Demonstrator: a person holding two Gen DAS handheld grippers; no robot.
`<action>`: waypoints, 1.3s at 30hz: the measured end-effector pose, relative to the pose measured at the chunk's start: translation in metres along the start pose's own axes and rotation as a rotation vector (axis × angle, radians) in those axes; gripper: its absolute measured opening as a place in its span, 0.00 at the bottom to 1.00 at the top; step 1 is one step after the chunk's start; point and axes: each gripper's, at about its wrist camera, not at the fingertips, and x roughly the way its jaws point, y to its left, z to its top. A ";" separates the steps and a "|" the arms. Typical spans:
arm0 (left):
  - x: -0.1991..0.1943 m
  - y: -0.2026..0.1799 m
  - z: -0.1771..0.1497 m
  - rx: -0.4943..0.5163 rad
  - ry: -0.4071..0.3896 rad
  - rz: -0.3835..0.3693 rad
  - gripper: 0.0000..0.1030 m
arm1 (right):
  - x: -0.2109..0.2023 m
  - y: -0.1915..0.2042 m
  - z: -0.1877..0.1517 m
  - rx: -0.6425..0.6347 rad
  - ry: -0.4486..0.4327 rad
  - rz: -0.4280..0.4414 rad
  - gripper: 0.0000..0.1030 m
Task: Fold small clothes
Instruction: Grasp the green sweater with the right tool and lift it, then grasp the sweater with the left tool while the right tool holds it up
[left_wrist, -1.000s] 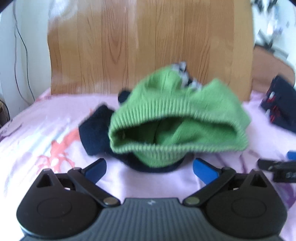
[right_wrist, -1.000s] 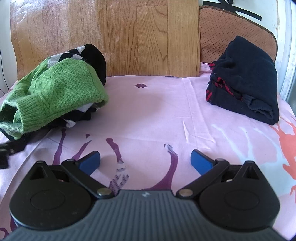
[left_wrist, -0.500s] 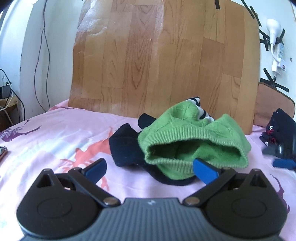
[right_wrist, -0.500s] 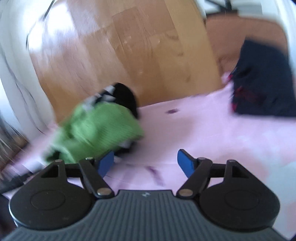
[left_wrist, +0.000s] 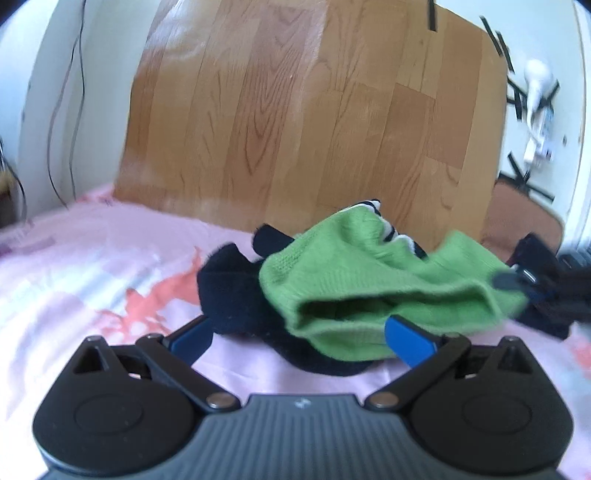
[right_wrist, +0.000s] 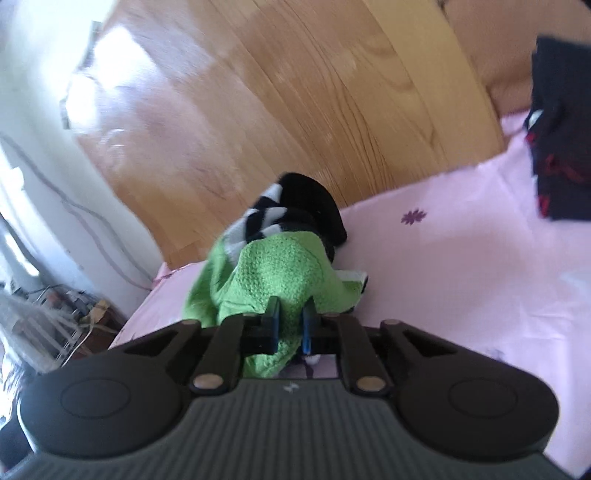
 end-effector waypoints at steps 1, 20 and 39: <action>0.001 0.006 0.002 -0.036 0.017 -0.043 1.00 | -0.013 0.000 -0.005 -0.028 -0.010 0.001 0.13; -0.050 0.014 -0.009 -0.088 0.169 -0.377 0.99 | -0.083 -0.002 -0.029 -0.408 0.055 -0.076 0.29; -0.083 0.011 -0.031 -0.014 0.184 -0.379 0.99 | 0.214 0.124 -0.023 -0.588 0.594 -0.034 0.10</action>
